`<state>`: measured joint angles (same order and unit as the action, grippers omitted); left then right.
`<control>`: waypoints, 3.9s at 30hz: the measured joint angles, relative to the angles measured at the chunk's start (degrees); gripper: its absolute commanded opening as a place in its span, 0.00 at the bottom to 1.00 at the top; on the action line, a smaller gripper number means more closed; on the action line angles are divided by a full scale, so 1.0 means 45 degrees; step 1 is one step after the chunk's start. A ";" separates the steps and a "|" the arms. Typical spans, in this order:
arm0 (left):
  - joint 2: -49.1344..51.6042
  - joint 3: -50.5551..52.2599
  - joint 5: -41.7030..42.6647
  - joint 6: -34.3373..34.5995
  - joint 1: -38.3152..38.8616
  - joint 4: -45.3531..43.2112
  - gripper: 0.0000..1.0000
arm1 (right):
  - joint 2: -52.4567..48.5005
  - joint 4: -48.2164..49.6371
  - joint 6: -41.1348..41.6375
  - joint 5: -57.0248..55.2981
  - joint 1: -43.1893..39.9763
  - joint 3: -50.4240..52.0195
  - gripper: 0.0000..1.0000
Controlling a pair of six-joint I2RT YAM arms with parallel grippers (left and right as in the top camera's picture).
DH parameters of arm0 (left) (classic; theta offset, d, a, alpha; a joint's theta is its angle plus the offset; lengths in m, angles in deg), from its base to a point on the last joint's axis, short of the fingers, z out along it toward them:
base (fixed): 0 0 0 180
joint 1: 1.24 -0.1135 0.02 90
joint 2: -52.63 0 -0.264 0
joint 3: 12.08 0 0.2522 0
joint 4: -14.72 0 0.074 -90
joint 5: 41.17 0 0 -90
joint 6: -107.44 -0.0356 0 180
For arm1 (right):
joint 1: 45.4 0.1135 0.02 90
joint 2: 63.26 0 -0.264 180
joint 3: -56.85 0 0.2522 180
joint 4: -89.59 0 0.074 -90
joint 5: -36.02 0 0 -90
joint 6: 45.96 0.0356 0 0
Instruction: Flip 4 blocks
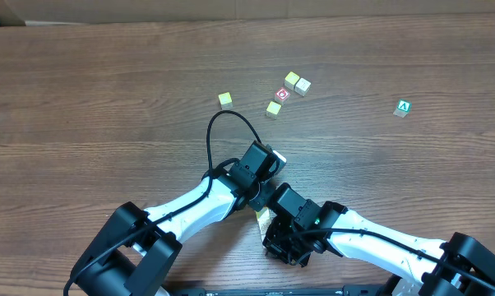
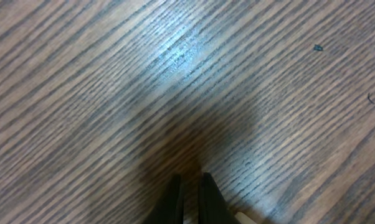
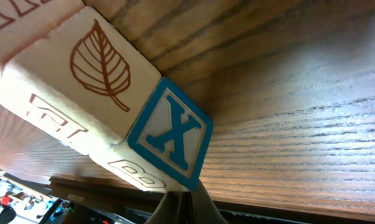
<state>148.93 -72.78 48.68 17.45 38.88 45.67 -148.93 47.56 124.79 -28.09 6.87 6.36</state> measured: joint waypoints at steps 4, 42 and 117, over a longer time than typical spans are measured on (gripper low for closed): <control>0.0000 -0.0010 -0.0078 0.0000 0.0000 -0.0034 0.04 | 0.0000 0.0000 -0.0005 -0.0102 0.0000 0.0000 0.04; 0.0068 -0.1200 -0.2341 0.0185 -0.0044 0.1025 0.04 | 0.1957 -0.1962 -0.0155 -0.1243 -0.0015 0.0000 0.04; -1.2337 -0.8748 -0.5129 0.7009 -0.4172 1.5256 1.00 | 0.4235 -1.3148 -0.1899 -1.2230 -0.6193 -0.9850 1.00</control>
<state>93.41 -112.14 25.60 48.99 20.11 114.32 -129.87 -11.61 116.24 -83.12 -20.99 -37.97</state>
